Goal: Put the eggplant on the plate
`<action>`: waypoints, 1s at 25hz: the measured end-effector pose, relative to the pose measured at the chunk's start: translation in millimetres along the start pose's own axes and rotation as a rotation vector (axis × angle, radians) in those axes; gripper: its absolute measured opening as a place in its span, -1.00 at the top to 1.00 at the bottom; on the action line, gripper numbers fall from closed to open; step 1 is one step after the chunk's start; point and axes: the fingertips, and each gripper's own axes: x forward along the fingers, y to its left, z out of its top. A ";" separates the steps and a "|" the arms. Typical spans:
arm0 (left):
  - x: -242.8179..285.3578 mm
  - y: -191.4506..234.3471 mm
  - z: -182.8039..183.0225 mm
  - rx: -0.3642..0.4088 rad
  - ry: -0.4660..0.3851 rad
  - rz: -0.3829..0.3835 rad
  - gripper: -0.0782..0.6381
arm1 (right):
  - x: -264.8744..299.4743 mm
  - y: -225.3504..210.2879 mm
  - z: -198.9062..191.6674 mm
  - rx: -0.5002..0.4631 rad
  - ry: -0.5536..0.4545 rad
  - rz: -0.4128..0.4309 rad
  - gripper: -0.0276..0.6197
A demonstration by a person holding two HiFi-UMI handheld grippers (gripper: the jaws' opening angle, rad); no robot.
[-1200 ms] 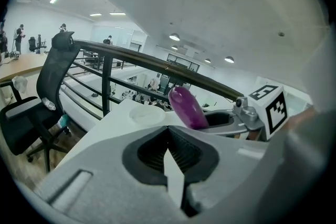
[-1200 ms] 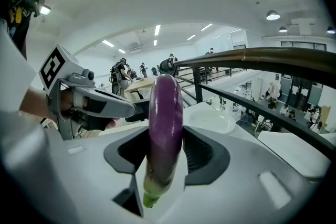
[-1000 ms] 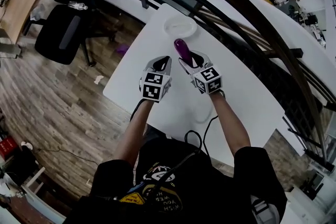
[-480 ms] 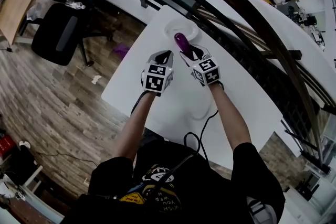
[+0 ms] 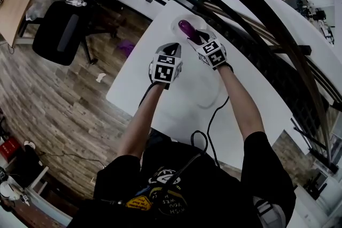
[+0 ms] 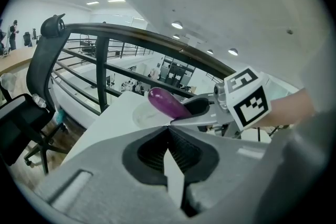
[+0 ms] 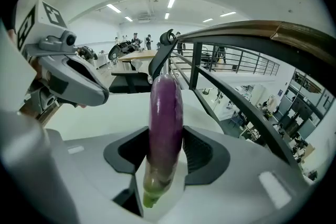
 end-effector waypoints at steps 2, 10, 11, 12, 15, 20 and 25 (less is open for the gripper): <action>2.6 3.6 -1.8 -0.008 0.003 0.004 0.77 | 7.4 -8.6 3.2 -0.021 0.017 -0.004 0.30; -4.7 3.4 -25.8 -0.056 0.026 0.001 0.77 | 35.4 -18.9 -2.5 -0.299 0.197 0.045 0.30; -5.5 1.6 -30.2 -0.063 0.031 -0.002 0.77 | 38.1 -20.0 -3.3 -0.339 0.217 0.054 0.30; -6.2 -0.7 -34.4 -0.067 0.036 -0.005 0.77 | 40.7 -21.2 -3.9 -0.375 0.236 0.063 0.30; -7.5 -16.0 -45.7 -0.055 0.051 -0.030 0.77 | 46.6 -26.5 -6.2 -0.492 0.304 0.089 0.30; -8.3 -42.5 -62.2 -0.054 0.067 -0.070 0.77 | 52.6 -28.2 -8.8 -0.586 0.380 0.172 0.30; -11.7 -45.5 -64.2 -0.062 0.066 -0.073 0.77 | 55.2 -31.4 -7.8 -0.527 0.396 0.202 0.26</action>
